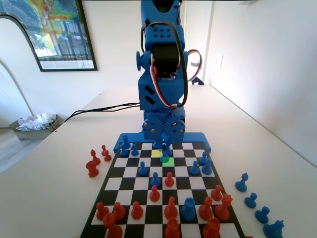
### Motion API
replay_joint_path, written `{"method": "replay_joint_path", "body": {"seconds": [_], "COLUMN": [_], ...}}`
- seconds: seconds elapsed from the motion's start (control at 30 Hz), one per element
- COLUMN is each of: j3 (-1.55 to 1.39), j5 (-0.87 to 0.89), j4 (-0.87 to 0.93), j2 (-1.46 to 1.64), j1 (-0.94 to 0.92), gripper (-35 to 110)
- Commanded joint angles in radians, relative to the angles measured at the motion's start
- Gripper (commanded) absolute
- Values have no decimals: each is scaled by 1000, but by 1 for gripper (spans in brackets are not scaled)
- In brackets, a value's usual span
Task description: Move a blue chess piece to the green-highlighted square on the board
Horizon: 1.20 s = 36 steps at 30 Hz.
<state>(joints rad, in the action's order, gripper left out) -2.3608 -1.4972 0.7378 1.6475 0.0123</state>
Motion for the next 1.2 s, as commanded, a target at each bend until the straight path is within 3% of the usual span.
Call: {"method": "replay_joint_path", "body": {"seconds": [0.0, 1.17], "j3": [-15, -51], "j5": [-5, 0], "j4": [-12, -55], "j2": [26, 26], "j1": [29, 25], "gripper": [1, 7]}}
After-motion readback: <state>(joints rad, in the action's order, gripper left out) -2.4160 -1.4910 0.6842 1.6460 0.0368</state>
